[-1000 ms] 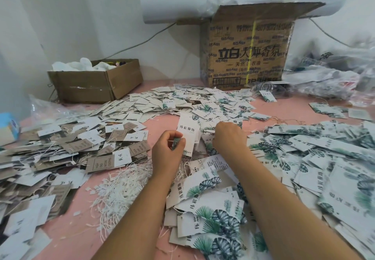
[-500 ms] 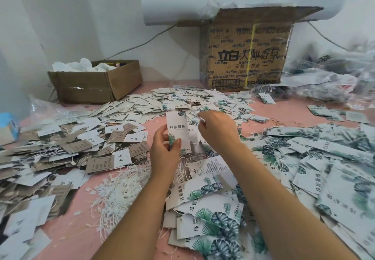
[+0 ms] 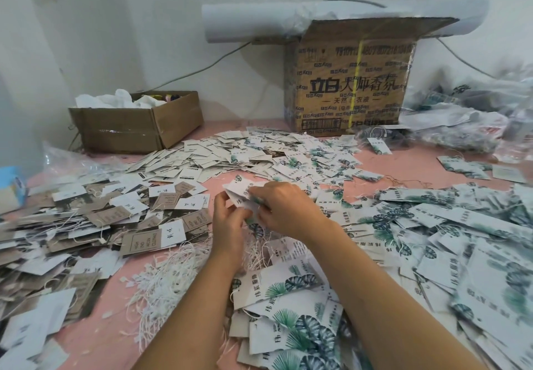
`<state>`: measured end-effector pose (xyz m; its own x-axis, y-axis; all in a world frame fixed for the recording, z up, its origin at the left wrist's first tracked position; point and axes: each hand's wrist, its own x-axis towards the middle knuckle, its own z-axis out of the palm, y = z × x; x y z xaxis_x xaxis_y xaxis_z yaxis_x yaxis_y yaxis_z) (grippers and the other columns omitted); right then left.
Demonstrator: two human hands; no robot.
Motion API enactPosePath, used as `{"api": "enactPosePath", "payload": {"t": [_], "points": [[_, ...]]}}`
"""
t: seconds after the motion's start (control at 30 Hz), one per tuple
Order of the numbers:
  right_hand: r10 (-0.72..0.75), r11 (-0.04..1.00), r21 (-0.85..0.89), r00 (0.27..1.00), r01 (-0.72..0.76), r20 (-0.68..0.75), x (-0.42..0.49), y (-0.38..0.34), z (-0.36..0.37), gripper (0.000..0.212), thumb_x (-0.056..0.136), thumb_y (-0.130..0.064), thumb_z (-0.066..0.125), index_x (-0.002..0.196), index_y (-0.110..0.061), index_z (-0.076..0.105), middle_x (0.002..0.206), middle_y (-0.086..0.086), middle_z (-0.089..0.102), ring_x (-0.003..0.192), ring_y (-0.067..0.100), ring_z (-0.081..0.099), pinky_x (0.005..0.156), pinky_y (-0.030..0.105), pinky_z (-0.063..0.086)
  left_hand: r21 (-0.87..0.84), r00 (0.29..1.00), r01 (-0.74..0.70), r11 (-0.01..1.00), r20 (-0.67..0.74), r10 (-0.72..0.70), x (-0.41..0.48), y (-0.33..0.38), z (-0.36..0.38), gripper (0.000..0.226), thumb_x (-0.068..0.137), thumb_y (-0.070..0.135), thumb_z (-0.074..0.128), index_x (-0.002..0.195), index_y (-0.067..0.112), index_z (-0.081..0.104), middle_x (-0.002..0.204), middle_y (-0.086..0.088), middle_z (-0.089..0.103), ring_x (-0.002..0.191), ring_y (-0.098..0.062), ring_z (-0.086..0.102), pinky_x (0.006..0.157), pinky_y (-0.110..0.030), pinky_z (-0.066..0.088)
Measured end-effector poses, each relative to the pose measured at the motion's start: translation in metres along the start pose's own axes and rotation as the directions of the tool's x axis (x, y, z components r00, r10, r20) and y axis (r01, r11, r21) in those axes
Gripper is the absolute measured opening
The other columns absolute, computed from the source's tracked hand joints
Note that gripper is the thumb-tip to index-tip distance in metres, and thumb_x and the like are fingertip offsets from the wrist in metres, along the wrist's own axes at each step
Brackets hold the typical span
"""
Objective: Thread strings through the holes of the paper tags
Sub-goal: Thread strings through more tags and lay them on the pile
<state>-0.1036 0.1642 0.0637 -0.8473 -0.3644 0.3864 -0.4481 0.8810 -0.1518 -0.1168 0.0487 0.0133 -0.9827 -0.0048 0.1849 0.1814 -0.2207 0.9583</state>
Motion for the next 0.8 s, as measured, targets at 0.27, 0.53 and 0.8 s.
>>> {"api": "enactPosePath", "payload": {"t": [0.27, 0.53, 0.8], "points": [[-0.051, 0.977, 0.211, 0.991, 0.025, 0.122, -0.002, -0.001, -0.004, 0.036, 0.084, -0.021, 0.051, 0.118, -0.016, 0.059, 0.055, -0.003, 0.050, 0.053, 0.015, 0.049, 0.052, 0.026, 0.043, 0.047, 0.981, 0.053, 0.998, -0.191, -0.043, 0.000, 0.005, 0.004, 0.038, 0.093, 0.024, 0.057, 0.120, -0.002, 0.051, 0.112, -0.021, 0.061, 0.105, -0.035, 0.058, 0.088, -0.049, 0.048], [0.413, 0.886, 0.188, 0.906, -0.424, 0.094, -0.006, 0.044, 0.000, 0.041, 0.094, -0.002, 0.034, 0.129, -0.013, 0.053, 0.129, 0.005, 0.057, 0.109, 0.021, 0.055, 0.092, 0.033, 0.045, 0.107, 0.983, 0.042, 0.993, -0.183, -0.021, -0.002, 0.006, 0.003, 0.042, 0.093, 0.027, 0.056, 0.120, -0.003, 0.050, 0.107, -0.024, 0.060, 0.097, -0.033, 0.059, 0.089, -0.048, 0.047], [0.390, 0.905, 0.085, 0.894, -0.416, 0.222, -0.011, 0.050, 0.012, 0.026, 0.094, -0.014, 0.047, 0.117, -0.014, 0.061, 0.113, 0.007, 0.064, 0.099, 0.023, 0.057, 0.084, 0.037, 0.049, 0.139, 0.983, 0.034, 0.990, -0.183, -0.008, -0.002, 0.005, 0.004, 0.038, 0.093, 0.024, 0.056, 0.116, -0.005, 0.051, 0.092, -0.019, 0.061, 0.081, -0.028, 0.057, 0.083, -0.043, 0.044]]}}
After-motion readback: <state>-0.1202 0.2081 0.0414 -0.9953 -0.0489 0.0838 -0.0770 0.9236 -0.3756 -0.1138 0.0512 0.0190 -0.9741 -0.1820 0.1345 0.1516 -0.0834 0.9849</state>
